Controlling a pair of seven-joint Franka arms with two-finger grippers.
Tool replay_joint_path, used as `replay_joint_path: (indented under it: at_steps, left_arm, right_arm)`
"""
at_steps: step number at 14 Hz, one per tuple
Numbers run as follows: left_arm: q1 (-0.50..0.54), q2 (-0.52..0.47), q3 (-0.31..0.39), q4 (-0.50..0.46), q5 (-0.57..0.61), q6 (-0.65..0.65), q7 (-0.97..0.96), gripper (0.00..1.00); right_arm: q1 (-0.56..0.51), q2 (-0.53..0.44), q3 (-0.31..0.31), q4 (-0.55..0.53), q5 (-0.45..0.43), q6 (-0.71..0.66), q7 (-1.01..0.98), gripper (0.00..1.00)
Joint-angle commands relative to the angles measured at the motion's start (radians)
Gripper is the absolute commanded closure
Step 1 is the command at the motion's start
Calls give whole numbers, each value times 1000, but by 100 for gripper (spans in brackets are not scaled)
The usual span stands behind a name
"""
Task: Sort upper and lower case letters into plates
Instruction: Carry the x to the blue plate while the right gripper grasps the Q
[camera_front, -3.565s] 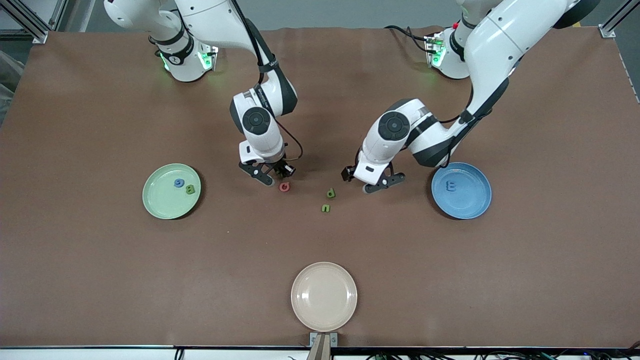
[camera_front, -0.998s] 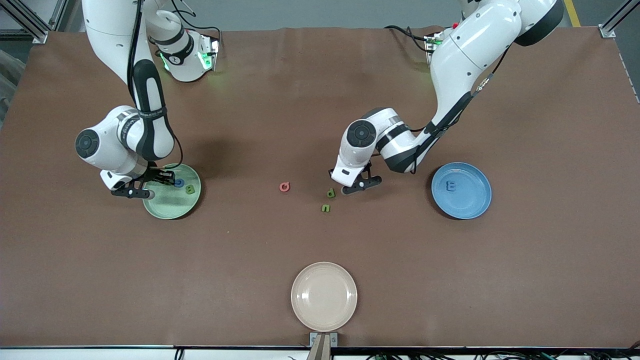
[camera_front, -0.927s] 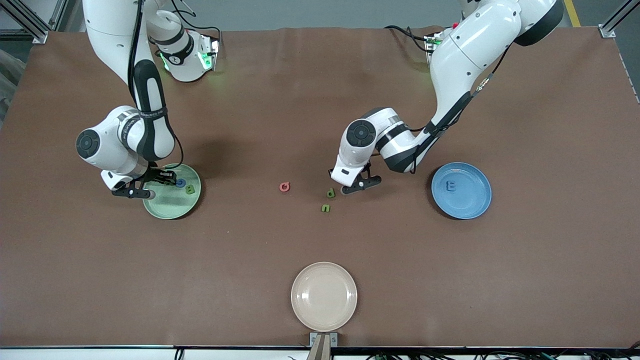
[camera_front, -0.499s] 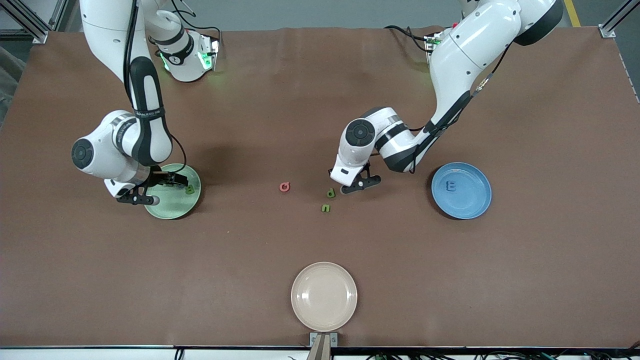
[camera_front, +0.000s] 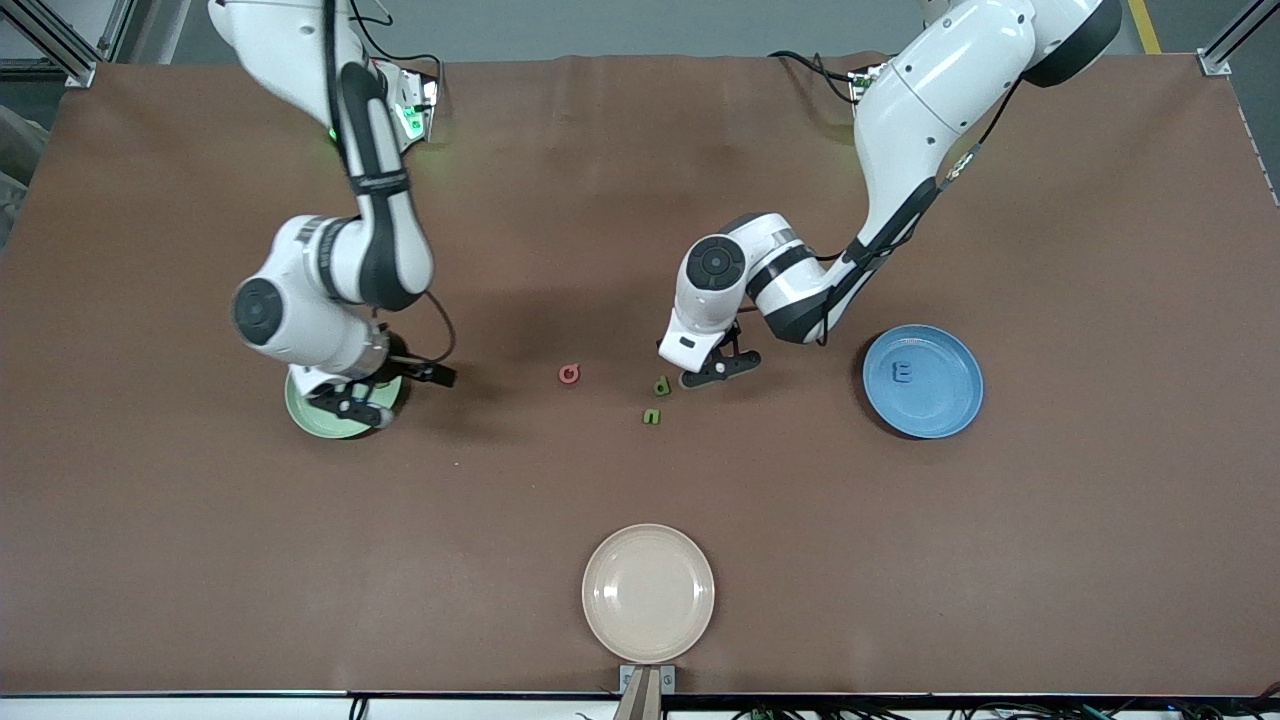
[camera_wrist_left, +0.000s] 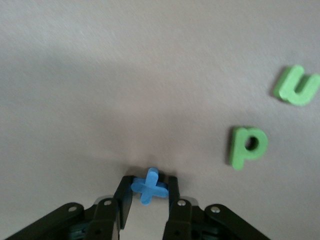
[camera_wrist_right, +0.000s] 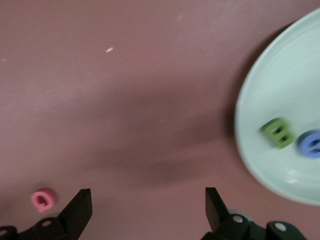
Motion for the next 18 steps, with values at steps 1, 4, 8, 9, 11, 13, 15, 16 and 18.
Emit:
replay_joint_path:
  at_steps: [1, 4, 8, 9, 11, 13, 15, 16, 18]
  left_arm:
    - [26, -93, 6, -9, 11, -103, 31, 91]
    - [151, -175, -63, -64, -7, -126, 169, 91]
    - [458, -213, -267, -171, 5, -128, 344, 90]
    - [529, -233, -299, -200, 8, -128, 404, 90]
    - [621, -261, -339, -237, 10, -128, 508, 90]
    - [644, -267, -338, -251, 26, -128, 565, 90]
    - [710, -270, -339, -274, 94, -126, 620, 90]
    - [736, -272, -341, -288, 108, -119, 659, 90]
    - [782, -278, -341, -312, 137, -116, 720, 90]
  right_arm:
    - [77, 55, -5, 23, -17, 59, 154, 0]
    - [164, 138, 12, 65, -14, 110, 326, 0]
    - [163, 206, 101, 144, -9, 171, 506, 0]
    - [164, 227, 104, 169, -11, 171, 541, 0]
    - [166, 255, 131, 192, -12, 176, 584, 0]
    - [172, 267, 142, 192, -14, 208, 592, 1]
    - [175, 281, 159, 192, -15, 222, 607, 5]
    - [178, 284, 161, 192, -17, 223, 607, 8]
    - [184, 284, 162, 190, -17, 222, 606, 18]
